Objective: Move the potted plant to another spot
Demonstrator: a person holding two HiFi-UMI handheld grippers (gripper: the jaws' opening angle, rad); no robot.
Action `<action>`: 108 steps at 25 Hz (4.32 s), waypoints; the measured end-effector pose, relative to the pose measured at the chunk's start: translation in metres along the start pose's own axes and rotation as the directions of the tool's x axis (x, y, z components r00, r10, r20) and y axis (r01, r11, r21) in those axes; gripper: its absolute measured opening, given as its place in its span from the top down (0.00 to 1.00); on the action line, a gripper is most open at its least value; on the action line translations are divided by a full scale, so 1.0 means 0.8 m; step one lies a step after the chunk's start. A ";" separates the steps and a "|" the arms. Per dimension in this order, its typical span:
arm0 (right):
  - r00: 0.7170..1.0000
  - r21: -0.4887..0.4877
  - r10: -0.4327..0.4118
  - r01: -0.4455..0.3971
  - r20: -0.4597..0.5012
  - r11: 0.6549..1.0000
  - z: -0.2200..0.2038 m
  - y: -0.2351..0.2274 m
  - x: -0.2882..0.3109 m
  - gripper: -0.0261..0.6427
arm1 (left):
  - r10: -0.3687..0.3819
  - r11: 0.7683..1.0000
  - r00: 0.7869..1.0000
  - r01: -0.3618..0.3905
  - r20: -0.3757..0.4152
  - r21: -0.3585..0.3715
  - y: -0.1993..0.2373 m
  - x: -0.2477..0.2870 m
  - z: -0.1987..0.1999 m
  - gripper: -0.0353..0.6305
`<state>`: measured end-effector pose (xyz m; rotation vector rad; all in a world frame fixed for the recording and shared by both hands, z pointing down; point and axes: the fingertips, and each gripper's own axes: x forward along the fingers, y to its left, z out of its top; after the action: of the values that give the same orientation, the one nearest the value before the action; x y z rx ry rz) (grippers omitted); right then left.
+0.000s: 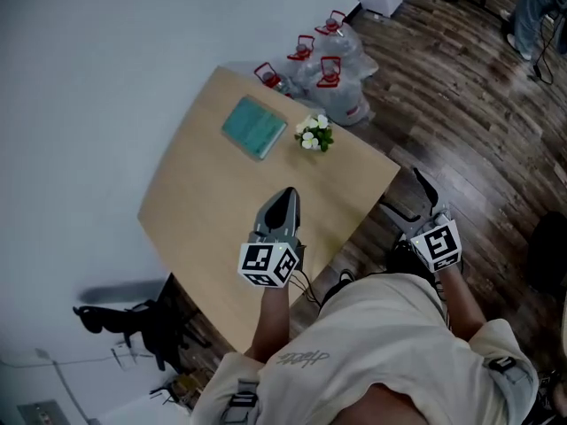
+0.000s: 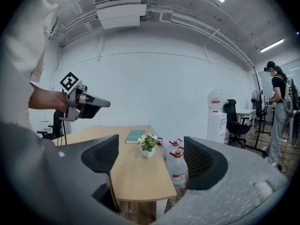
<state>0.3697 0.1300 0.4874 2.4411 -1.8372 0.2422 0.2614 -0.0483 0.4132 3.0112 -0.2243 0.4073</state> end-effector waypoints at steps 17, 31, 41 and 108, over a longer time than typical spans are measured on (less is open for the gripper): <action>0.966 -0.030 0.241 -0.245 -0.092 0.969 -0.031 -0.033 0.028 0.32 | 0.133 0.988 0.987 -0.140 -0.090 -0.071 -0.028 0.029 -0.024 0.92; 0.971 -0.149 0.210 -0.226 -0.114 0.963 0.024 -0.017 0.071 0.32 | 0.096 0.989 0.993 -0.089 0.061 -0.117 0.037 0.039 0.006 0.92; 0.969 -0.156 0.211 -0.229 -0.126 0.961 0.027 0.020 0.138 0.32 | 0.059 0.998 0.996 -0.057 0.064 -0.031 0.072 0.034 -0.005 0.92; 0.623 -0.138 0.594 -0.740 -0.508 0.658 -0.190 0.037 0.387 0.32 | 0.711 0.585 0.672 -0.729 -0.208 -0.355 0.069 -0.030 -0.060 0.92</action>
<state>0.4126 -0.1479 0.6896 1.2271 -2.2532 0.4154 0.2175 -0.0941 0.4571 2.3419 -1.3765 0.4029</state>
